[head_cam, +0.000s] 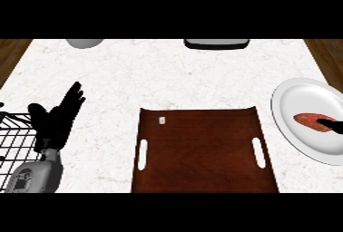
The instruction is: Pick the sweet potato from the tray and place it in the plate
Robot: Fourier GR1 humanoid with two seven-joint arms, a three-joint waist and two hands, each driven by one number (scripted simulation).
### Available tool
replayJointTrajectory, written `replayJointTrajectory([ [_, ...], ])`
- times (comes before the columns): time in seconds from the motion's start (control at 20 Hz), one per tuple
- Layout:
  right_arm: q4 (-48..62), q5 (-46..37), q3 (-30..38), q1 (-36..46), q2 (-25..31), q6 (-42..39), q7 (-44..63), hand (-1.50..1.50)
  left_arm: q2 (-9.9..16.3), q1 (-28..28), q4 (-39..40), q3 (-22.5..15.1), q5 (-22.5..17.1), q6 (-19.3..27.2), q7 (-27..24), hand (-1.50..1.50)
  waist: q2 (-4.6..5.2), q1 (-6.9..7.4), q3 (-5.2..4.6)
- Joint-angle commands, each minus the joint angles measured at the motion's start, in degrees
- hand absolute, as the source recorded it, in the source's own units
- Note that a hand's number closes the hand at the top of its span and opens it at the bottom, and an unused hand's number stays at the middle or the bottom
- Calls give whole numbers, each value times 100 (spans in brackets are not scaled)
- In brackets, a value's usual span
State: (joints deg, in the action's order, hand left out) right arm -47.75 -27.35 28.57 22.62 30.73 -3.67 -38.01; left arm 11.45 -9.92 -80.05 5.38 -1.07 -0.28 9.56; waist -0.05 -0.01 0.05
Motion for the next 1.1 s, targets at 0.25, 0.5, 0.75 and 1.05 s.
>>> replayJointTrajectory([
  [0.25, -626, 1747, 699, -78, 18, -1943, 1000, -150, 194, 105, -34, 208, -81, -108, -31, 0, -31, -76, -13],
  [0.5, -277, 2332, 798, -160, 202, -2919, 1564, -150, 20, -132, 105, 83, 27, 2, -12, 0, 1, -36, -6],
  [0.75, 804, 2262, 864, -180, 895, -3061, 451, -150, -88, 145, -386, -79, 124, 19, 210, 0, 17, 51, 2],
  [1.05, 1486, 2140, 581, -25, 1093, -2820, -161, -150, -139, -32, -18, -6, 197, 11, -55, 0, 22, 46, 1],
])
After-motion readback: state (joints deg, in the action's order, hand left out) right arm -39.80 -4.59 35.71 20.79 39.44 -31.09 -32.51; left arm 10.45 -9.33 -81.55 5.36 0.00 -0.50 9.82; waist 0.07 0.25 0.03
